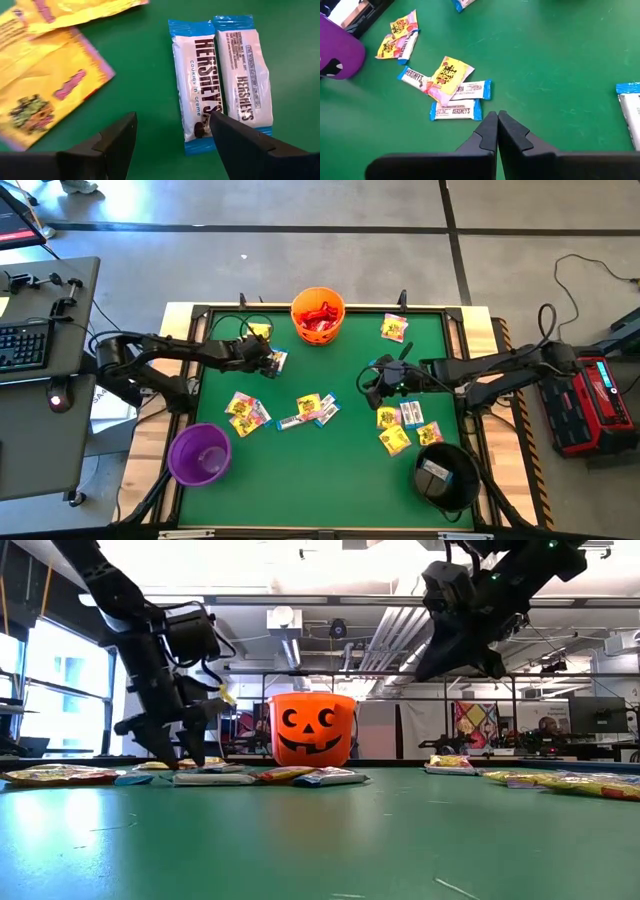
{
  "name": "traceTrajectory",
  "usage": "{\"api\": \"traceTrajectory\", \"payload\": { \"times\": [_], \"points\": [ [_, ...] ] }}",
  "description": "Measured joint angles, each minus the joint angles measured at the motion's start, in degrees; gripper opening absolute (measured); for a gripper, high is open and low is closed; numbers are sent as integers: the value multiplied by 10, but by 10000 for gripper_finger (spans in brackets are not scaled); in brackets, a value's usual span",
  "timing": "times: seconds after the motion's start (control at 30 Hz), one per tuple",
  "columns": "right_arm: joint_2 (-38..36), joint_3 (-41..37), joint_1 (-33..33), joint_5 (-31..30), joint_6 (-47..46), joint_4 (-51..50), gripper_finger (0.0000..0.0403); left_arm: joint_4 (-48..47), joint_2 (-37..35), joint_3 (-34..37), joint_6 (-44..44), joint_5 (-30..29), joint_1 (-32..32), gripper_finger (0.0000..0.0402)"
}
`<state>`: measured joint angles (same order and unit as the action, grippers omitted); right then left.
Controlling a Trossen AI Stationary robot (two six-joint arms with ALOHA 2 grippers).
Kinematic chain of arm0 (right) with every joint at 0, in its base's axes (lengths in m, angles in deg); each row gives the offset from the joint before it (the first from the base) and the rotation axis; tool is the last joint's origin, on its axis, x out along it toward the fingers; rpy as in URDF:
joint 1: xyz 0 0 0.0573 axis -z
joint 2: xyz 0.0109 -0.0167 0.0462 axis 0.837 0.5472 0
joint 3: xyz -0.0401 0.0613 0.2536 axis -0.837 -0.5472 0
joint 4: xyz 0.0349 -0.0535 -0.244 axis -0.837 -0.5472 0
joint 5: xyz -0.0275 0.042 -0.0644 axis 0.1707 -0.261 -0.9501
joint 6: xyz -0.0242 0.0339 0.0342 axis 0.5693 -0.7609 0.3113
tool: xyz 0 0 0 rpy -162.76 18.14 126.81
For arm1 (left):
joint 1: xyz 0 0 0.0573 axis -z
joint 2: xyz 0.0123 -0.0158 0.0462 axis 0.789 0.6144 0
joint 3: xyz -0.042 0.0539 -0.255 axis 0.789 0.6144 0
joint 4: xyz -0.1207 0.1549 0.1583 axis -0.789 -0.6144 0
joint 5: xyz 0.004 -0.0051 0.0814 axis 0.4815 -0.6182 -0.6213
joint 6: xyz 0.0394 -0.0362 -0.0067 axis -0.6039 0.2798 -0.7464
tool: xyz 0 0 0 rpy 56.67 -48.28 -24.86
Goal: Sort candy by brand, put in halloween buckets
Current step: Put the white chocolate bar into the black bucket
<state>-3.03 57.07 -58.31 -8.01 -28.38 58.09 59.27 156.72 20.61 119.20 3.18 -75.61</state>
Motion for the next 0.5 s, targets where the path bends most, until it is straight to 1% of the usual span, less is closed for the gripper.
{"api": "traceTrajectory", "payload": {
  "times": [0.1, 0.23, 0.5],
  "points": [
    [0, 0, 0, 0, 0, 3, 0, 2, 0, -1, 4, 8, 1, 246],
    [0, 0, 0, 0, 0, 9, 0, -16, -2, -13, 3, 13, 1, 246],
    [0, 0, 0, -3, 0, 10, 0, -15, -2, -18, -23, 22, 15, 246]
  ]
}}
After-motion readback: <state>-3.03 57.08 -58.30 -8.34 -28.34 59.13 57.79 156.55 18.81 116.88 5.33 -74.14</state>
